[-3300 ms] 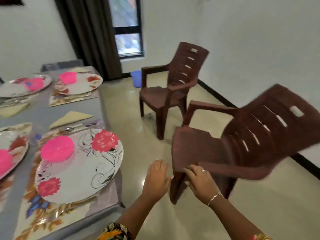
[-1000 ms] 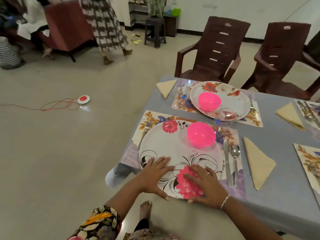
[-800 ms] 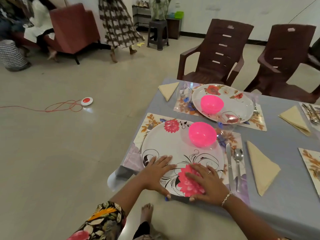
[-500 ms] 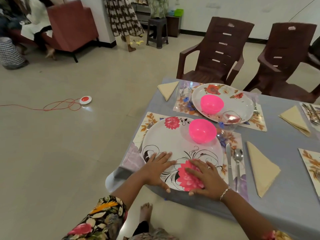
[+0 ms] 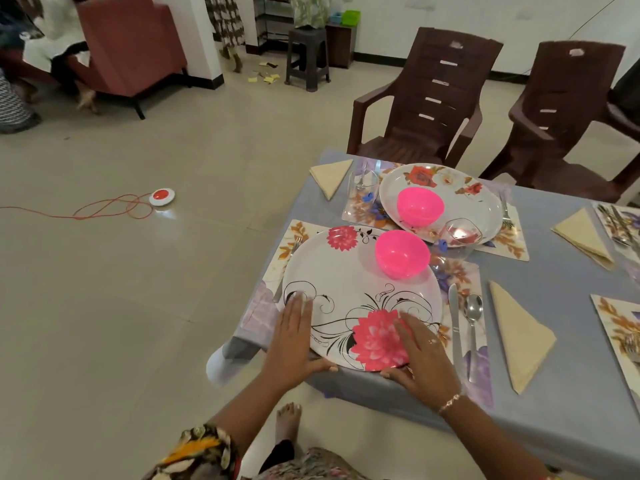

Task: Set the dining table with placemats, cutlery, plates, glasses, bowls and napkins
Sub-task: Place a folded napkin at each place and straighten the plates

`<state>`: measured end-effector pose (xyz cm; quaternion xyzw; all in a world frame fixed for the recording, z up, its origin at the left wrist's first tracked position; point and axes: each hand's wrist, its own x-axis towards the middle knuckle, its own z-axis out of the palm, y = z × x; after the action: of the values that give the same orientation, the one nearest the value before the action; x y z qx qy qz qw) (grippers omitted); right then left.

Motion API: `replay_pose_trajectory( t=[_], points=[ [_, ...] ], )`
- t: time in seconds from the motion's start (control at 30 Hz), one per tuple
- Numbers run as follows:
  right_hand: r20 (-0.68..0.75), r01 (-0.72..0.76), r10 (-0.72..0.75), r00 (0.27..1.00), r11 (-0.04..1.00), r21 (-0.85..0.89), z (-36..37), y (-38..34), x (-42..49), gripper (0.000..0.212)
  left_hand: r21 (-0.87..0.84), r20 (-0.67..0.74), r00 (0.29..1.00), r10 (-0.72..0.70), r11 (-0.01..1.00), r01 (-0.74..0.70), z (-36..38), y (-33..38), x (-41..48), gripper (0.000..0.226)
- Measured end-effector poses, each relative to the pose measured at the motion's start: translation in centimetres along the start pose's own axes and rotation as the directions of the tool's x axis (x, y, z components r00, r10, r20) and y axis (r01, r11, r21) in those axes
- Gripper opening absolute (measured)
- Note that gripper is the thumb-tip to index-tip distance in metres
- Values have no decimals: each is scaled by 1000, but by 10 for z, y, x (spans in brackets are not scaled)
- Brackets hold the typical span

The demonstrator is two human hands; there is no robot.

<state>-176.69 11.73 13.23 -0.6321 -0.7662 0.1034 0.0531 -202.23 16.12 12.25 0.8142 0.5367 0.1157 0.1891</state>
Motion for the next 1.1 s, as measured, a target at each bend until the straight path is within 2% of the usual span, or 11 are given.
replay_pose_trajectory(
  t=[0.07,0.13,0.23,0.43,0.83,1.1],
  points=[
    [-98,-108,113,989,993,53,10,-4,-22,77,-80,-25,989,-145,987,142,7,0,-14,133],
    [-102,-209,217,971,974,85,15,-8,-40,76,-79,-30,974,-226,972,223,8,3,-21,130],
    [-91,-314,320,943,947,69,21,-10,-48,81,-13,60,961,-269,963,270,8,4,-18,122],
    [-25,-386,386,922,915,-118,28,-6,-49,86,33,-40,974,-221,974,222,13,2,-19,130],
    [12,-320,325,946,936,-147,25,-6,-55,84,67,-30,975,-220,973,221,6,4,-23,139],
    [48,-283,292,955,948,-147,27,-7,-63,81,46,-36,973,-229,972,230,9,4,-29,134]
  ],
)
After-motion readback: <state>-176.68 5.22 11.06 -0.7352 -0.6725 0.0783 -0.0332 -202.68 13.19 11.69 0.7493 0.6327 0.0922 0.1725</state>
